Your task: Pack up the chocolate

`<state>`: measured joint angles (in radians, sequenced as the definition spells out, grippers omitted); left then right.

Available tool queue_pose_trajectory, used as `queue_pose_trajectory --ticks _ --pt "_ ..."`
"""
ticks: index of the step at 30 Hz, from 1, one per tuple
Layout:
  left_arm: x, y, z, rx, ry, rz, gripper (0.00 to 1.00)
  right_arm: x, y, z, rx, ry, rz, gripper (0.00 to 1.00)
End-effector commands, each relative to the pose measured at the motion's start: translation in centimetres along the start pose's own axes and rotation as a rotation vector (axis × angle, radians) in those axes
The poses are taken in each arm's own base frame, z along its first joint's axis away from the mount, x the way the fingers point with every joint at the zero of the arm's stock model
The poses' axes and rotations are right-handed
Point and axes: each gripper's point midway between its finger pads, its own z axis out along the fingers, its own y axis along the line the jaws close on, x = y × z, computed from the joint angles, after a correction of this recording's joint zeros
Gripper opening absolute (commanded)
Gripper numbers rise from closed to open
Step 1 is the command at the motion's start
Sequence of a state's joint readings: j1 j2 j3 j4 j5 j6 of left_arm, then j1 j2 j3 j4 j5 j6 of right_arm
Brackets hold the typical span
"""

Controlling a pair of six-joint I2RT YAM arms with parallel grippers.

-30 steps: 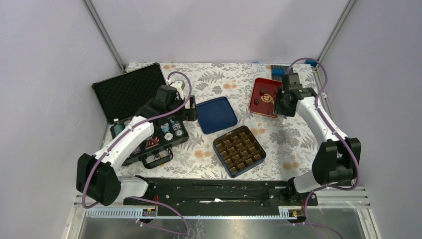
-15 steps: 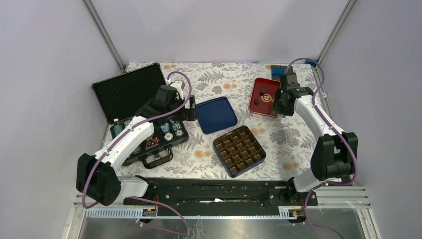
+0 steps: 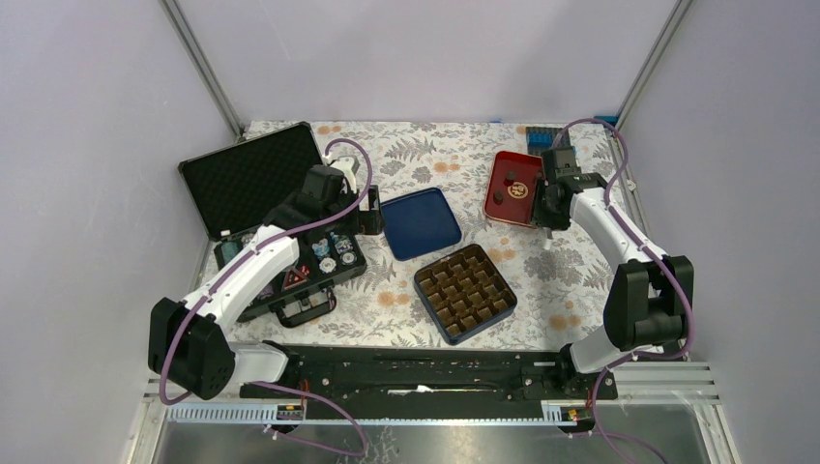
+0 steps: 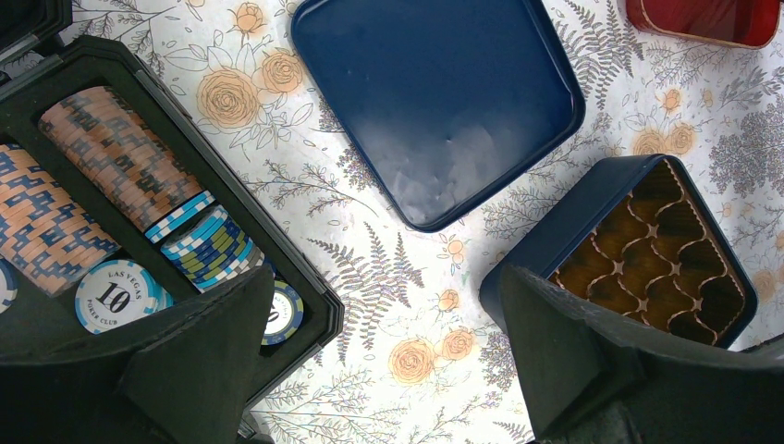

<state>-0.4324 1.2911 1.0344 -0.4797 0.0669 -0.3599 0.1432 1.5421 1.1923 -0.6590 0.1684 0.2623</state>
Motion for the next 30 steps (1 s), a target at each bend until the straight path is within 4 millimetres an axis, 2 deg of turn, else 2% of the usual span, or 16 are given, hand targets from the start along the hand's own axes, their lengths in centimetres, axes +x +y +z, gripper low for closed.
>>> queue_pose_trajectory --ticks 1,8,12,25,30 --pt "-1.7 -0.4 -1.0 0.011 -0.06 -0.002 0.99 -1.0 0.1 -0.3 0.006 -0.048 0.009 0.38" --pt "-1.6 -0.5 -1.1 0.014 -0.06 -0.004 0.99 -1.3 0.1 -0.8 -0.001 -0.062 0.007 0.24" --pt "-1.5 -0.5 -1.3 0.016 -0.063 -0.004 0.99 -1.7 0.4 -1.8 -0.026 -0.081 0.012 0.23" --pt "-1.9 -0.5 -2.0 0.016 -0.082 -0.005 0.99 -1.6 1.5 -6.8 -0.101 -0.133 -0.005 0.19" --pt "-2.2 -0.5 -2.2 0.012 -0.095 -0.004 0.99 -0.7 3.0 -9.9 -0.205 -0.141 -0.014 0.19"
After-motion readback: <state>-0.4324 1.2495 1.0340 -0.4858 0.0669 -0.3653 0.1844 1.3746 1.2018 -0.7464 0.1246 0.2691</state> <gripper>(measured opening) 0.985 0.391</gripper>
